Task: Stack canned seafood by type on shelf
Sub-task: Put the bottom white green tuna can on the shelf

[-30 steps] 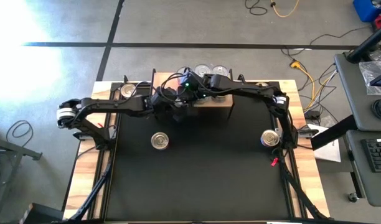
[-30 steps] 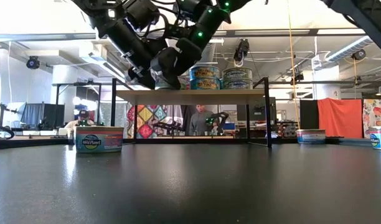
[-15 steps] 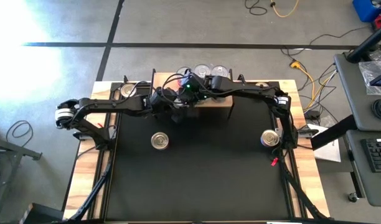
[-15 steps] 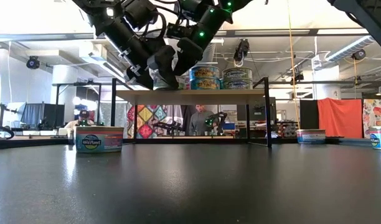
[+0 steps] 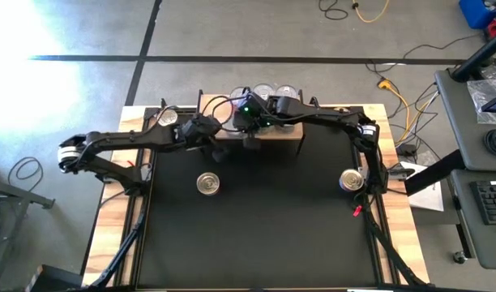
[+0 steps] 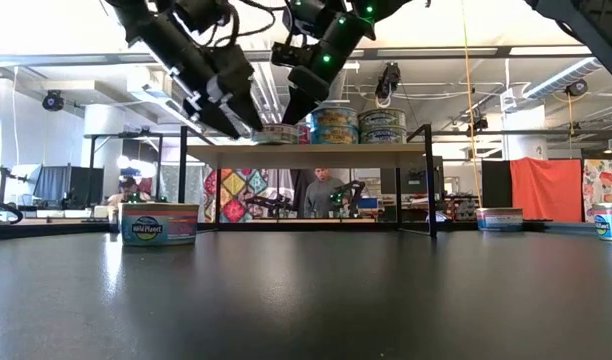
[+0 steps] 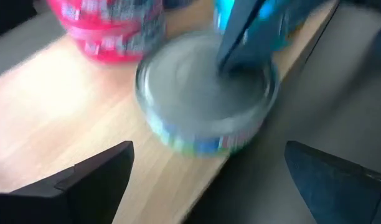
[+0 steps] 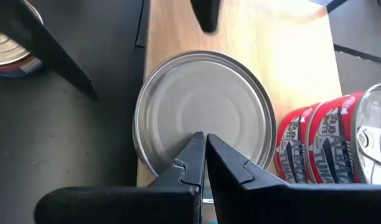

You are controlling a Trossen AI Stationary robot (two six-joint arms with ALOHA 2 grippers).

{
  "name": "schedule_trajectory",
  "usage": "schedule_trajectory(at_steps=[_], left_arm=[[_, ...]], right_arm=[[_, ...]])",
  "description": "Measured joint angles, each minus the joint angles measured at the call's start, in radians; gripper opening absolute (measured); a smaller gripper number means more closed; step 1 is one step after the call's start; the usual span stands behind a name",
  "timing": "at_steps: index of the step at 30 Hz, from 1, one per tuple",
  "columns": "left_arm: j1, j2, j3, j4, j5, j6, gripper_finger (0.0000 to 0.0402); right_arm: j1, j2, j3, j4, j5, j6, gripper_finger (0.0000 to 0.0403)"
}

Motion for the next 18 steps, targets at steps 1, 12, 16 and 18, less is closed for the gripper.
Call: schedule_trajectory(at_steps=[1,12,16,18], left_arm=[[0.0,-0.014,-0.006,-0.015,0.001,0.0,0.0398],[-0.087,-0.221,-0.117,-0.029,0.032,0.011,0.0398],[-0.199,-0.304,-0.19,-0.026,0.033,0.013,0.0398],[-0.268,-0.333,-0.228,-0.024,0.033,0.032,0.0398]], right_arm=[[-0.001,0.0,0.0,0.0,0.0,0.004,0.0012],[-0.003,0.0,0.001,0.015,0.004,0.018,0.0012],[-0.003,-0.009,0.0,0.012,0.015,0.002,0.0012],[-0.003,-0.017,0.001,0.011,0.019,0.002,0.0012]])
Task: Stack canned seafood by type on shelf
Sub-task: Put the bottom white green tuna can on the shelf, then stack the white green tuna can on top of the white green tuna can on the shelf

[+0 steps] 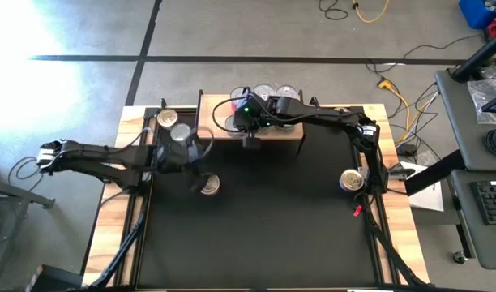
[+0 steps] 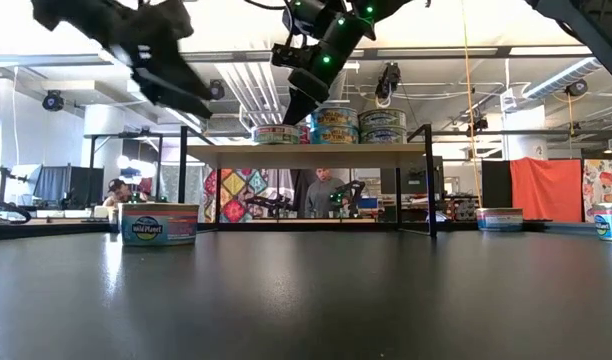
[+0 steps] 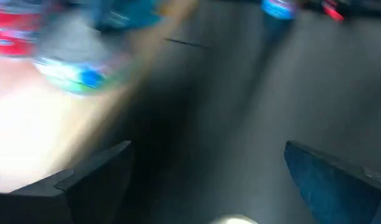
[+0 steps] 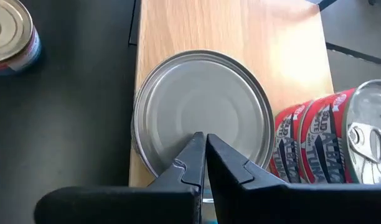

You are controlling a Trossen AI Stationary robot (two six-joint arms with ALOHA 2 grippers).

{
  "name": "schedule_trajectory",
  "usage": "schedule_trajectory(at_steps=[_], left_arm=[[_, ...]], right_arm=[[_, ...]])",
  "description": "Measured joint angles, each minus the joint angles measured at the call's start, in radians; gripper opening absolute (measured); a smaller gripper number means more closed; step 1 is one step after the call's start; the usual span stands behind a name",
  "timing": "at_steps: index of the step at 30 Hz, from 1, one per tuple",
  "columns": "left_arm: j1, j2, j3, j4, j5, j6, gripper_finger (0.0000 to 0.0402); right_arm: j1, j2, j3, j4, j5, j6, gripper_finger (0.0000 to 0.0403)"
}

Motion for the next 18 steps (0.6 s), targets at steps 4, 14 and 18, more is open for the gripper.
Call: schedule_trajectory(at_steps=[4,14,18], left_arm=[[-0.126,-0.019,-0.061,0.008,0.002,-0.024,0.0398],[-0.325,0.01,-0.114,0.015,-0.057,-0.217,0.0398],[-0.401,0.039,-0.145,0.014,-0.18,-0.3,0.0398]], right_arm=[[0.001,-0.014,0.011,-0.021,0.047,0.0,0.0012],[0.033,-0.015,0.112,-0.037,0.082,0.027,0.0012],[0.059,-0.015,0.119,-0.036,0.077,0.05,0.0012]])
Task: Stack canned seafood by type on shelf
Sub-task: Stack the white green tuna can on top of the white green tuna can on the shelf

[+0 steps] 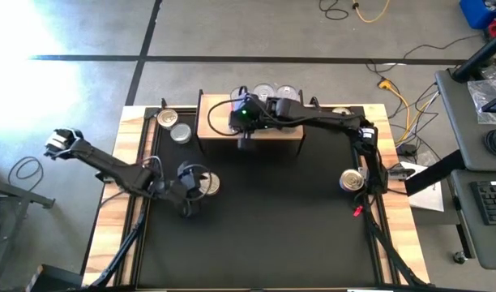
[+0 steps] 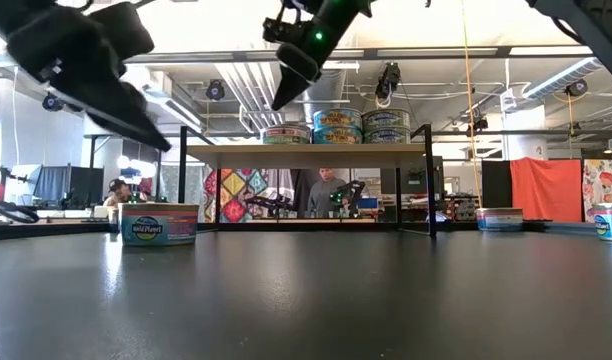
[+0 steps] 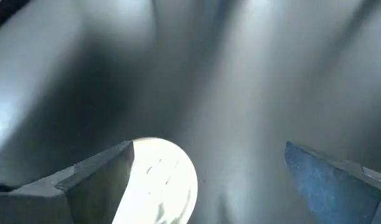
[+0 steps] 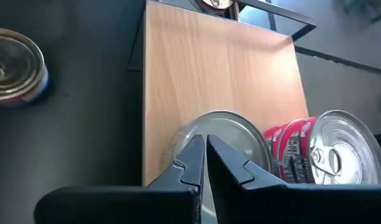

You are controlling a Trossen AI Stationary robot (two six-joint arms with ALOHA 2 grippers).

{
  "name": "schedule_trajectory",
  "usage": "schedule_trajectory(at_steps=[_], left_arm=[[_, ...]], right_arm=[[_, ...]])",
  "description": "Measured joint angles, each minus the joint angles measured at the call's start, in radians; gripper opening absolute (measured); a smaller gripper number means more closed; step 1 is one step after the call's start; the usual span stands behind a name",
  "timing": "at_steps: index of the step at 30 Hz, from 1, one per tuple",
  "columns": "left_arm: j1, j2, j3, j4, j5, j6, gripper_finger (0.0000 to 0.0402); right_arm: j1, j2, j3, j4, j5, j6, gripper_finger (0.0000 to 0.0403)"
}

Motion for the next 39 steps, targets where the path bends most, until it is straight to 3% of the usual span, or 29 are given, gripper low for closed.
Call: schedule_trajectory(at_steps=[3,8,17,21,26,30,35,39], left_arm=[[-0.07,0.019,-0.012,-0.016,-0.028,-0.018,0.0398],[-0.147,-0.019,-0.023,-0.101,-0.054,-0.048,0.0398],[-0.156,-0.126,-0.193,-0.109,-0.085,-0.167,0.0398],[-0.153,-0.188,-0.22,-0.133,-0.183,-0.231,0.0398],[-0.111,-0.236,-0.081,-0.342,-0.228,-0.221,0.0398],[-0.09,-0.239,0.064,-0.524,-0.141,-0.052,0.0386],[-0.091,-0.252,0.104,-0.523,-0.032,-0.03,0.0341],[-0.087,-0.191,0.095,-0.542,-0.038,-0.117,0.0289]], right_arm=[[0.03,0.0,0.001,-0.003,-0.004,0.025,0.0012],[0.153,-0.009,0.021,-0.048,-0.142,0.028,0.0012],[0.375,-0.01,0.0,-0.136,-0.052,0.167,0.0012],[0.438,-0.011,-0.054,-0.144,-0.017,0.254,0.0012],[0.505,-0.011,-0.095,-0.153,0.064,0.302,0.0012],[0.539,-0.011,-0.118,-0.154,0.143,0.332,0.0012],[0.581,-0.011,-0.153,-0.17,0.169,0.392,0.0012],[0.636,-0.011,-0.194,-0.171,0.245,0.417,0.0012]])
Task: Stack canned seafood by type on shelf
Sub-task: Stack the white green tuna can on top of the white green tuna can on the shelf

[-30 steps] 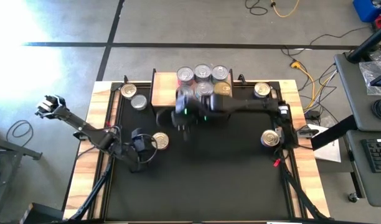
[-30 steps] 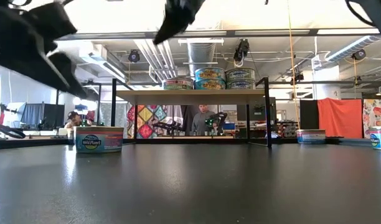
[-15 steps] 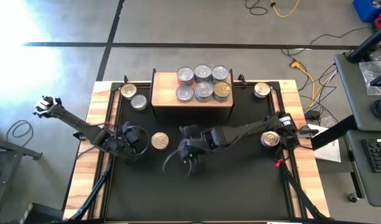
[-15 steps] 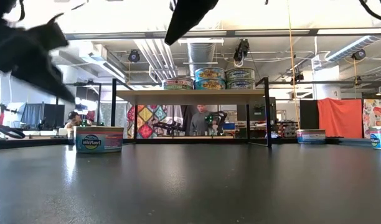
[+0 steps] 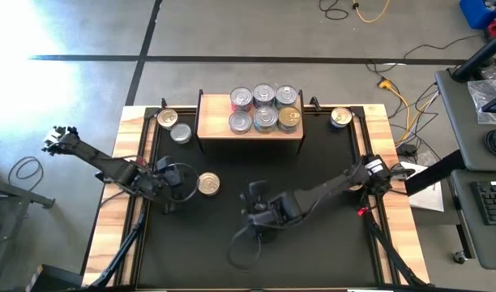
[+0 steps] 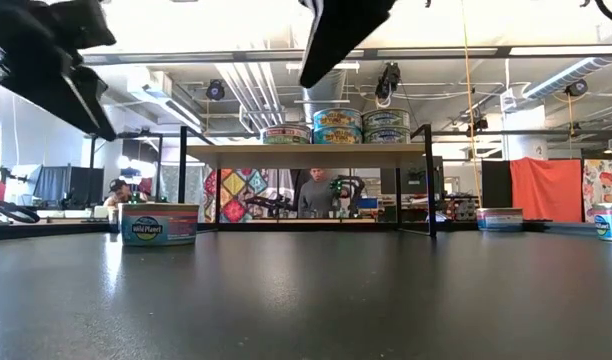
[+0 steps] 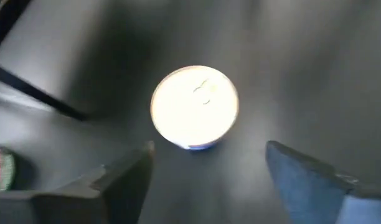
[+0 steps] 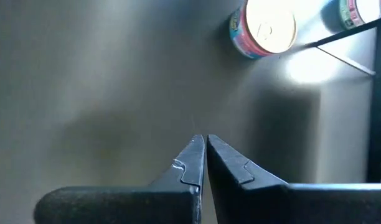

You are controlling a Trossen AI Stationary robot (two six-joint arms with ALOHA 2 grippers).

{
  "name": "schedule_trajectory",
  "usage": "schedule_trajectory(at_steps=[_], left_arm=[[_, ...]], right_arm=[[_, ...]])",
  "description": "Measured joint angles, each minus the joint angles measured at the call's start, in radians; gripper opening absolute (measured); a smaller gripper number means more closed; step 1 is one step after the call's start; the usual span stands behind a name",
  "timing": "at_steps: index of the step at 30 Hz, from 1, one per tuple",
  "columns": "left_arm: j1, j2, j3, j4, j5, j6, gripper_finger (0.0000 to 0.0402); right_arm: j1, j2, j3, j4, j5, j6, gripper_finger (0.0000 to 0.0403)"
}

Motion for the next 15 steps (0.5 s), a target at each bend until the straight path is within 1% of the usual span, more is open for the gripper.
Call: schedule_trajectory(at_steps=[3,5,8,11,12,13,15], left_arm=[[0.003,0.063,0.008,0.0,-0.11,-0.012,0.0235],[0.016,0.094,0.037,-0.017,-0.17,0.004,0.0189],[0.053,0.112,0.089,-0.076,-0.203,0.013,0.0112],[0.079,0.084,0.099,-0.072,-0.254,0.013,0.0034],[0.089,0.065,0.091,-0.052,-0.277,0.009,0.0018],[0.106,0.043,0.08,-0.046,-0.296,-0.002,0.0009],[0.165,-0.002,0.058,-0.063,-0.312,-0.043,0.0016]], right_arm=[[0.027,0.0,-0.013,0.0,0.04,0.026,0.0012],[0.037,0.0,-0.016,0.001,0.047,0.046,0.0012],[0.048,0.0,-0.022,-0.001,0.048,0.067,0.0012],[0.058,0.0,-0.023,-0.01,0.047,0.066,0.0012],[0.06,0.0,-0.023,-0.017,0.047,0.067,0.0012],[0.061,0.0,-0.024,-0.028,0.046,0.069,0.0012],[0.062,0.0,-0.028,-0.051,0.045,0.084,0.0012]])
